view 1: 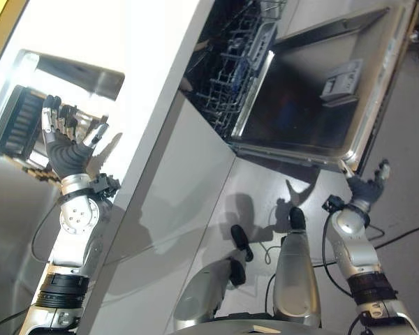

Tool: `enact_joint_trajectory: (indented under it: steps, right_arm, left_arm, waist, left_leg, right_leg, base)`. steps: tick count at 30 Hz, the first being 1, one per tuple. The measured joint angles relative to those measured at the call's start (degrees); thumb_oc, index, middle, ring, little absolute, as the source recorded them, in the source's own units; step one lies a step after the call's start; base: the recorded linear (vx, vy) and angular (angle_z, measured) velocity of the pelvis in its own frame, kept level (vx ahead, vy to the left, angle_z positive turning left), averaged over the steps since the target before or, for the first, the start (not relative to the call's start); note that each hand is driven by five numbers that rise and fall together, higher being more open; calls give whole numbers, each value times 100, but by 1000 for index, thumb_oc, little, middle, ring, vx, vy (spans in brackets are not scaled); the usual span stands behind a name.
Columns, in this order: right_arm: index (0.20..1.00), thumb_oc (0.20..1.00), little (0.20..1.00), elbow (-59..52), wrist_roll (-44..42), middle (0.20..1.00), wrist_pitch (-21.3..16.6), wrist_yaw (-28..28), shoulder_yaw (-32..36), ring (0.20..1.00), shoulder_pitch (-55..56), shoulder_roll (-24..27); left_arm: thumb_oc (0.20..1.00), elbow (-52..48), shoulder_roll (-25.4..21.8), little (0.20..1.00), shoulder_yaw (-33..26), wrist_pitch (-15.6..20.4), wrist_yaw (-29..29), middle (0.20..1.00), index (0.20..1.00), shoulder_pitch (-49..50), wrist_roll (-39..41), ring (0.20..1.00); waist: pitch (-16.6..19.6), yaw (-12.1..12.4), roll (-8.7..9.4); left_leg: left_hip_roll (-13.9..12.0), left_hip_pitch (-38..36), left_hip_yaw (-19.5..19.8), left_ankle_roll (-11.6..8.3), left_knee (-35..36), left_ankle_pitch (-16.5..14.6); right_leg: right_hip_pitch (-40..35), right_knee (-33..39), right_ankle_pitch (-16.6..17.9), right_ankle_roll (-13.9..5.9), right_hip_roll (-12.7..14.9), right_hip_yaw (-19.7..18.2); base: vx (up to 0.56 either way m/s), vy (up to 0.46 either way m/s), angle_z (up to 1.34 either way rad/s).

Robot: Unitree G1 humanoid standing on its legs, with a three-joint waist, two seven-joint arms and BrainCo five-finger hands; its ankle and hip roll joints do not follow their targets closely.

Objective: Pick up plates and place into dishwasher.

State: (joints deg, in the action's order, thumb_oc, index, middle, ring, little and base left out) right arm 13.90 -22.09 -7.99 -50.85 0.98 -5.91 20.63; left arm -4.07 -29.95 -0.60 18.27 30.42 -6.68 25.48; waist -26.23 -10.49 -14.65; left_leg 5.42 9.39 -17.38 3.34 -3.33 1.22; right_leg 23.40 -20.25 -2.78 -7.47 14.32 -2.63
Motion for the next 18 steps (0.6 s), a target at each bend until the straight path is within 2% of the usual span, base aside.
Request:
enact_joint_trajectory:
  steps: [4,6,11,15,18]
  right_arm:
    - [1000,1000,1000,773,-685,1000,-428,-4,134,1000,160,-111]
    - [1000,1000,1000,1021,-937,1000,-612,9,140,1000,126,-193]
    - [1000,1000,1000,1195,-1570,1000,-1099,190,132,1000,-83,-228]
    - [1000,1000,1000,1352,-2234,1000,-1561,937,34,1000,-418,-271]
    - [1000,1000,1000,1364,-2480,1000,-1614,1518,-128,1000,-722,-272]
  left_arm:
    - [1000,87,158,1000,181,83,-1,1000,1000,22,1,1000]
    - [1000,95,219,1000,222,119,1,1000,1000,45,1,1000]
    - [1000,175,243,1000,490,122,117,1000,1000,-122,2,1000]
    - [1000,201,228,1000,538,123,178,1000,1000,-196,6,1000]
    - [1000,201,188,1000,530,125,249,1000,1000,-263,7,1000]
  waist:
    - [104,-20,-144]
    - [122,-130,-169]
    - [138,-156,-190]
    - [141,-149,-195]
    - [149,-127,-207]
  left_leg:
    - [40,-8,-133,4,25,3]
    - [93,6,-137,17,2,11]
    - [195,328,-163,33,-326,-94]
    - [157,727,-154,24,-951,-340]
    - [41,1059,-153,-17,-1451,-513]
  right_leg:
    - [146,-125,-17,-24,11,-144]
    - [244,-307,-84,-26,62,-183]
    - [709,-860,-247,-5,167,-371]
    - [1062,-1394,-440,73,209,-453]
    - [1303,-1702,-550,136,180,-456]
  base:
    - [55,123,-15]
    - [12,81,2]
    - [-25,13,3]
    - [-22,-54,10]
    - [-39,-88,8]
